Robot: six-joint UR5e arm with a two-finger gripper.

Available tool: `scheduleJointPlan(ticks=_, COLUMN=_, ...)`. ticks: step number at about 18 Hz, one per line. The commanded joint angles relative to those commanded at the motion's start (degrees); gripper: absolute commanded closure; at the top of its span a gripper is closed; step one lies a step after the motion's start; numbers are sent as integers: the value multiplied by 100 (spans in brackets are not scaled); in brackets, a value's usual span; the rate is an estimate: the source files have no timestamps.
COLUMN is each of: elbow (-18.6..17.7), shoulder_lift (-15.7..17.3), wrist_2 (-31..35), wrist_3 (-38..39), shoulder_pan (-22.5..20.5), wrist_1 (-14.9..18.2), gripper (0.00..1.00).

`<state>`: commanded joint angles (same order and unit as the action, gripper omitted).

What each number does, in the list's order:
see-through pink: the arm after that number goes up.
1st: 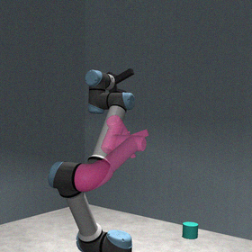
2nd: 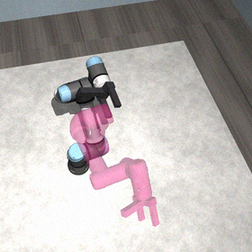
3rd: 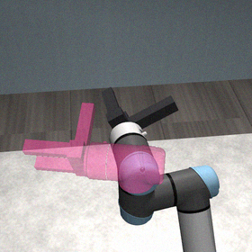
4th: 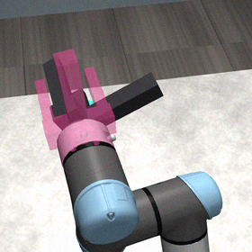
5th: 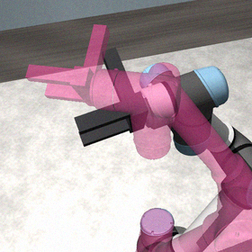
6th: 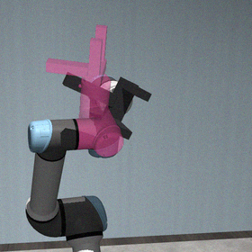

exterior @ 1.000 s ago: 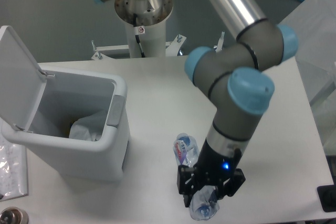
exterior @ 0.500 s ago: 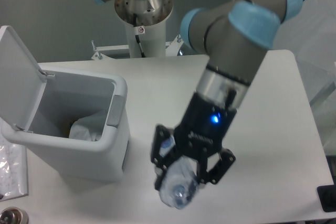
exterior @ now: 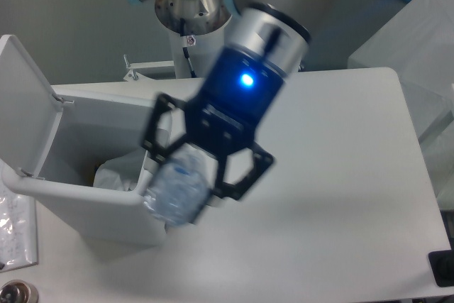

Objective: Place the trash in the trash can
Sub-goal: 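Lift the bottle and carry it over the trash can, then lower the bottle into the trash can and open the gripper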

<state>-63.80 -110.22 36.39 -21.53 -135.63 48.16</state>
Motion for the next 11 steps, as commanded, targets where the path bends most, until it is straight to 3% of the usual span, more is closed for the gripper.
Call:
scheduleJointPlan(ticks=5, elbow=-702, shoulder_lift=264, wrist_2=9, wrist_3=-307, shoulder_pan=379, wrist_1=0, gripper=34)
scheduleJointPlan(ticks=11, elbow=-1669, shoulder_lift=625, wrist_2=9, wrist_3=-1185, shoulder_pan=379, wrist_1=-9, gripper=32)
